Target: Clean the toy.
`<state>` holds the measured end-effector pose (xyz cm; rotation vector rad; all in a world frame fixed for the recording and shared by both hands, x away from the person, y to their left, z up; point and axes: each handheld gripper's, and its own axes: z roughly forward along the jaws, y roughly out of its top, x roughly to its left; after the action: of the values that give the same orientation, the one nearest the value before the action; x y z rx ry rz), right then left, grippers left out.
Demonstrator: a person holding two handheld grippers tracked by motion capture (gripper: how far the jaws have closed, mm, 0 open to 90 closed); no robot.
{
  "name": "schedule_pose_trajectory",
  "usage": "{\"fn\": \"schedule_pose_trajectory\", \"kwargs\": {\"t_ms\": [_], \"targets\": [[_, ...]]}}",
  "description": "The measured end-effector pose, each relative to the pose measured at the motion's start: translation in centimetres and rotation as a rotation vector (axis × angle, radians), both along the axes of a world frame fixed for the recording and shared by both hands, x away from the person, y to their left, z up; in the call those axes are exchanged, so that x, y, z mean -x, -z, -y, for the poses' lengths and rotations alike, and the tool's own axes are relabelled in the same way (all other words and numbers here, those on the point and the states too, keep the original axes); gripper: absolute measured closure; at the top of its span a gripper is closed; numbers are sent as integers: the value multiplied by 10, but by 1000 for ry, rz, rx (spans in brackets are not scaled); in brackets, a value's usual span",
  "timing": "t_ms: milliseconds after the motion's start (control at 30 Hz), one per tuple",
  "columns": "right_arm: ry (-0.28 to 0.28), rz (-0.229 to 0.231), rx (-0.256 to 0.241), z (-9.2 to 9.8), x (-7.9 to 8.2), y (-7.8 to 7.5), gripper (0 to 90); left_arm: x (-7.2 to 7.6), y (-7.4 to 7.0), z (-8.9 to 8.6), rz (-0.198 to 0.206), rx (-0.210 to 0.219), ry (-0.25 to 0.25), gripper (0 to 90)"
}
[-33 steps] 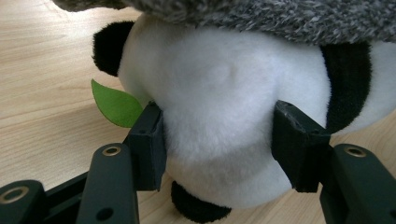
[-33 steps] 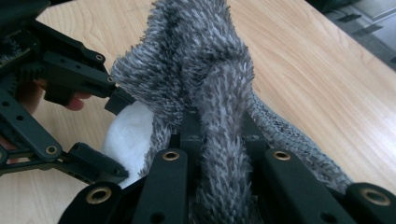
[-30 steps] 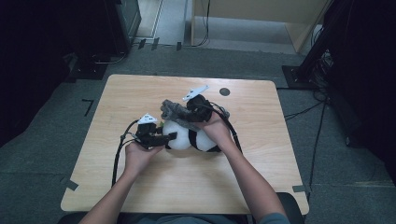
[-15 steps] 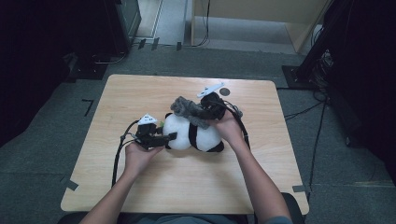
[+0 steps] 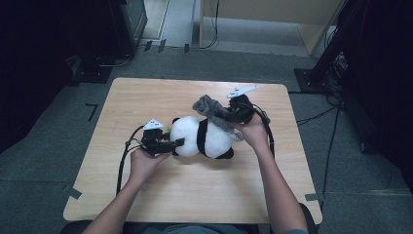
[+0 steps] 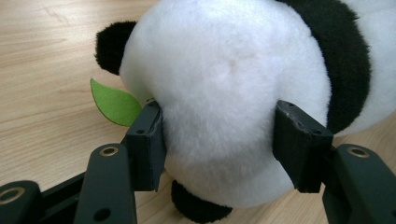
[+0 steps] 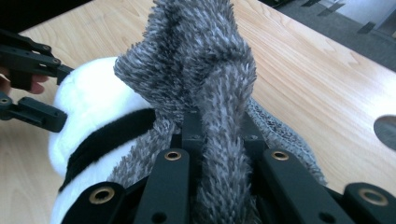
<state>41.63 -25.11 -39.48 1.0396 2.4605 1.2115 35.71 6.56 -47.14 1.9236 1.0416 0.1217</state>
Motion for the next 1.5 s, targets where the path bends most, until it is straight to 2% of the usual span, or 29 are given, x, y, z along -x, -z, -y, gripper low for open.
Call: {"fn": "schedule_pose_trajectory", "kwargs": {"t_ms": [133, 200, 333, 600, 767, 833, 900, 1033, 1100, 1167, 1267, 1300, 1333, 1433, 1500], "targets": [[33, -13, -1, 16, 1, -1, 801, 1, 0, 0, 0, 0, -2, 404], [39, 0, -9, 20, 2, 3, 801, 1, 0, 0, 2, 5, -3, 404], [63, -3, -32, 30, 2, 9, 801, -1, 0, -1, -2, 18, 7, 403], [113, -35, -16, 47, 5, 20, 801, -2, 0, -1, -8, 19, 11, 404], [130, -39, -8, 49, 6, 29, 801, -3, 0, -2, -11, 29, 10, 405], [137, -25, 9, 51, 7, 33, 800, -3, 0, -2, -13, 30, 11, 405], [152, -40, 26, 53, 6, 39, 800, -4, 0, -2, -15, 33, 10, 405], [175, -68, 18, 57, 3, 49, 800, -4, 0, -1, -14, 38, 8, 404], [193, -71, 36, 60, 1, 50, 799, -4, 0, -1, -14, 35, 9, 405], [202, -68, 21, 62, 3, 46, 800, -3, 0, -1, -13, 31, 10, 408], [201, -4, 6, 63, 8, 32, 801, -2, -2, -1, -17, 44, 9, 438], [204, -11, 5, 62, 9, 26, 801, -2, -3, -1, -20, 48, 9, 447], [206, -10, 6, 60, 10, 20, 801, -2, -3, -1, -23, 54, 6, 454], [192, 39, -16, 54, 17, 4, 800, -2, -4, -1, -27, 61, 2, 461], [175, 57, -17, 47, 21, -6, 799, -2, -4, 0, -27, 59, 0, 461]]}}
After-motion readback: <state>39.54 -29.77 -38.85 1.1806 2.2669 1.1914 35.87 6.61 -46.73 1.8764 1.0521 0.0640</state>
